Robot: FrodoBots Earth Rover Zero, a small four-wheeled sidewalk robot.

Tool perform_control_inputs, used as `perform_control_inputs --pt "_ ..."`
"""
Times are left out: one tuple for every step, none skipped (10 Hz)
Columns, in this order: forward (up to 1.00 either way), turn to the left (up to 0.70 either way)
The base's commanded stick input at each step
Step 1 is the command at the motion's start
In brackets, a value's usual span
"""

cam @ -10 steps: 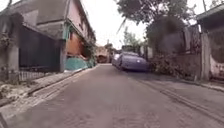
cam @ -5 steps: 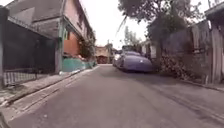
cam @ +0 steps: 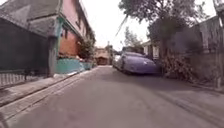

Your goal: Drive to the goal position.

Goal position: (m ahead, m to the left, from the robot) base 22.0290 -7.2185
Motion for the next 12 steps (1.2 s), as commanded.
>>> perform_control_inputs --pt "1.0 0.0" --pt "1.0 0.0" --pt "1.0 0.0" --pt "1.0 0.0" --pt "1.0 0.0" --pt "1.0 0.0" --pt "1.0 0.0" --pt "1.0 0.0" --pt "1.0 0.0" --pt "1.0 0.0" --pt "1.0 0.1" --pt "1.0 0.23"
